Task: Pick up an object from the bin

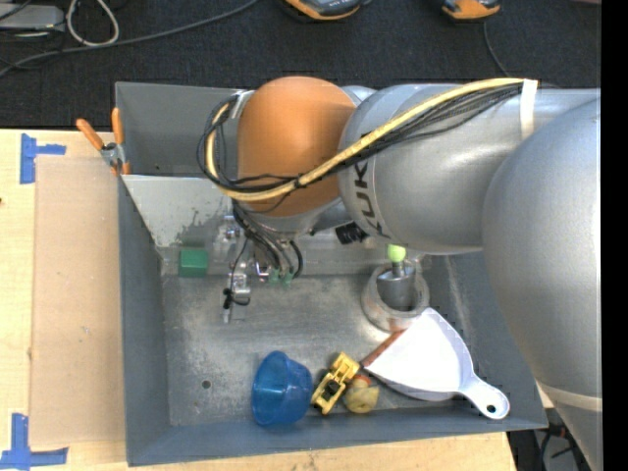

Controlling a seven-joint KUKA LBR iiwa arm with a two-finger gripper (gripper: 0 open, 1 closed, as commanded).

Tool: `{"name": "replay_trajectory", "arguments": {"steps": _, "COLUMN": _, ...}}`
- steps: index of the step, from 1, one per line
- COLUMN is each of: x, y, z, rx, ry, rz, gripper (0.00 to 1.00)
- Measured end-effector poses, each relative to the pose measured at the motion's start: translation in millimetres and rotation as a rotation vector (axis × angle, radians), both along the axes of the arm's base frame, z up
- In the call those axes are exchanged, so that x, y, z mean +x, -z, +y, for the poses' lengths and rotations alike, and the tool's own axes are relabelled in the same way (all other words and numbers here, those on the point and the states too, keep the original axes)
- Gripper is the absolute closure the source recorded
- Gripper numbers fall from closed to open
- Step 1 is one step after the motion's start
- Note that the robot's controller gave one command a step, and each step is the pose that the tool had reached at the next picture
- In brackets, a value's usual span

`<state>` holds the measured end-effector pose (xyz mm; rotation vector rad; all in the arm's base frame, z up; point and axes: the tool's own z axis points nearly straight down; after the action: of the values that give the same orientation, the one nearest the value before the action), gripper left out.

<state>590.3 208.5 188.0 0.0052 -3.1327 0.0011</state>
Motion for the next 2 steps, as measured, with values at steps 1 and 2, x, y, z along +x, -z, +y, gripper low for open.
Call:
{"name": "replay_trajectory", "arguments": {"steps": 1, "x": 1.9, "y": -5, "z": -1, "rx": 0.001, "ry": 0.004, "rz": -0.008, "gripper": 0.00}}
{"name": "replay_trajectory", "arguments": {"steps": 2, "x": -22.6, "y": 51, "z": -27, "rx": 0.003, "ry": -0.196, "rz": -0.007, "gripper": 0.00}}
